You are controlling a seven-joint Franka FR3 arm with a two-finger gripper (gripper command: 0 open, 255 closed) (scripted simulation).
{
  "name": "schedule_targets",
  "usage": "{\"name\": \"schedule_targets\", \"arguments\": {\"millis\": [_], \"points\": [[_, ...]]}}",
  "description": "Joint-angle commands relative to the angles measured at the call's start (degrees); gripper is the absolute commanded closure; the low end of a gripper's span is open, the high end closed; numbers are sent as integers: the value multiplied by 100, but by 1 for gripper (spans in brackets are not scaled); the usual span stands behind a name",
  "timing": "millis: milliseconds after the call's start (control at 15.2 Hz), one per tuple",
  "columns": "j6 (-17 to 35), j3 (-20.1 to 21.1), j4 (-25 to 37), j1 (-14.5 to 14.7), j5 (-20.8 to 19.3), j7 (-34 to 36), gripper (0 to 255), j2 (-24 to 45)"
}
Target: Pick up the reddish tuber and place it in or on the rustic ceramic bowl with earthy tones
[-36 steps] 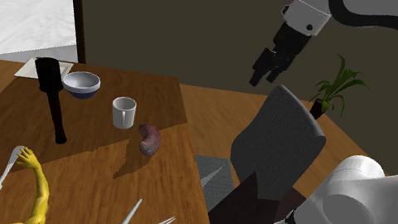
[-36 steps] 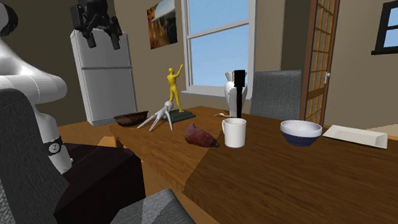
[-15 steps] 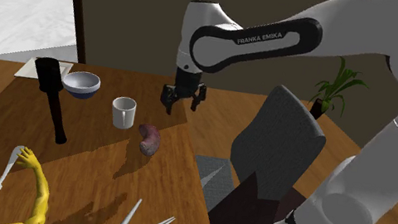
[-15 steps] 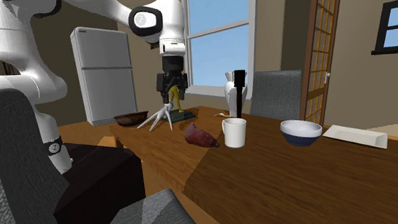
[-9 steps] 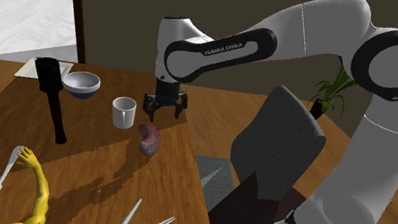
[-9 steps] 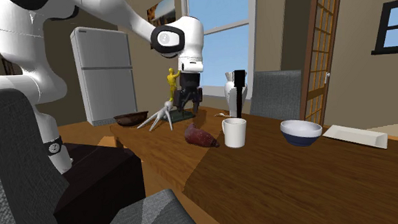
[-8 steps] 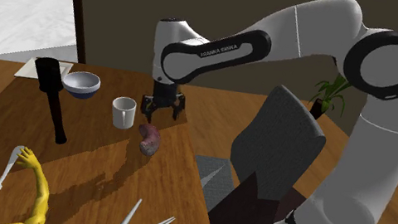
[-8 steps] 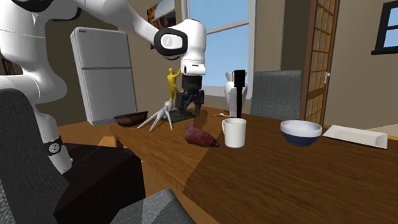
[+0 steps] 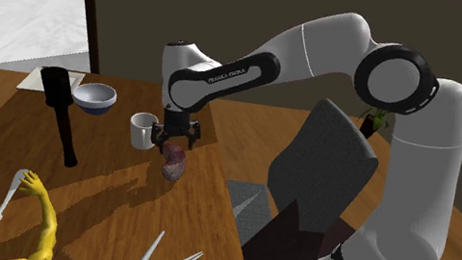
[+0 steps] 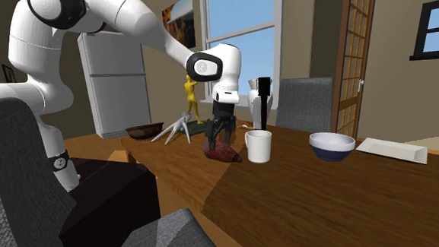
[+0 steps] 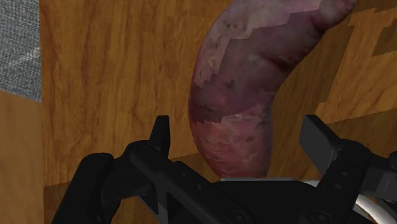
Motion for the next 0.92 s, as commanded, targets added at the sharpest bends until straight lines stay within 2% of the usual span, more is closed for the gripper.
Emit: {"name": "schedule_targets", "arguments": {"millis": [0,132,660,726,858], "points": [[125,-16,-52,6,-25,13,0,75],[293,-33,-138,16,-57,34,0,160],[292,-33,-137,15,-57,33,0,160],[292,-33,-137,15,-57,33,255,160],[292,-33,-137,16,-57,34,255,160]]}}
